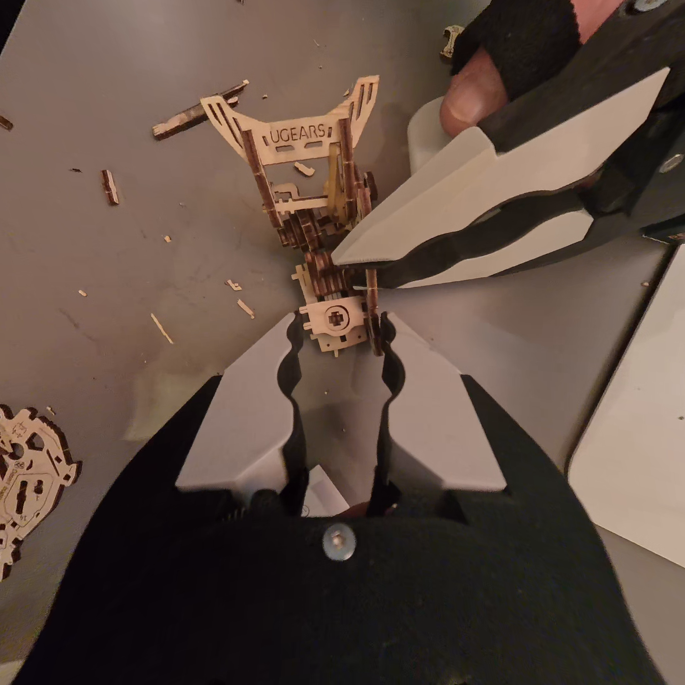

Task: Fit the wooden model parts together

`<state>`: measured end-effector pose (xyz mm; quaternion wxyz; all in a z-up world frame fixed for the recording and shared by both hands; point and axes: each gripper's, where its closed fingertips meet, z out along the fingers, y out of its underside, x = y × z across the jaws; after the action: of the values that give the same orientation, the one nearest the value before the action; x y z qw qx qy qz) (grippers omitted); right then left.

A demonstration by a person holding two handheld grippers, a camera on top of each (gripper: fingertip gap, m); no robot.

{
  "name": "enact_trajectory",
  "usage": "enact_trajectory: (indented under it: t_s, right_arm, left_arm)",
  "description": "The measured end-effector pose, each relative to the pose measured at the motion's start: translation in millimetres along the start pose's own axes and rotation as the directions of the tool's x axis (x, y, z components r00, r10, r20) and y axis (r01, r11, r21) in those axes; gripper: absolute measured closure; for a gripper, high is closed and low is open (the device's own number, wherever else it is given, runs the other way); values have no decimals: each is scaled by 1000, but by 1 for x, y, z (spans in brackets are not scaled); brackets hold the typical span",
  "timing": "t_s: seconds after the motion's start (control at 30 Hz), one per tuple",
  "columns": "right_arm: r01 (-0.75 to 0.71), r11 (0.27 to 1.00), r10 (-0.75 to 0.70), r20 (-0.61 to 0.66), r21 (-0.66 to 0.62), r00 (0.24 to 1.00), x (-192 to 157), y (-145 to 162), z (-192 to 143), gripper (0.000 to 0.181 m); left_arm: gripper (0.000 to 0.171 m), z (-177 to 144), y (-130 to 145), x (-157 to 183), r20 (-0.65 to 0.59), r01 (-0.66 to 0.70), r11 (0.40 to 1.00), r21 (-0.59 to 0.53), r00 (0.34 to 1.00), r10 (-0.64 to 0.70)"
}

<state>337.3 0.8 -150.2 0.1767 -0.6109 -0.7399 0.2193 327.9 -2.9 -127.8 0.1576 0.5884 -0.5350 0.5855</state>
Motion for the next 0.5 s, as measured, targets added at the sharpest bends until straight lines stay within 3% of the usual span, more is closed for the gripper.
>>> enact_trajectory:
  t_s: [0.5]
  right_arm:
    - [27,999,-27,4,20,1000,0,0,1,146]
  left_arm:
    - [156,0,0,0,2,5,1000,0,1000,-5]
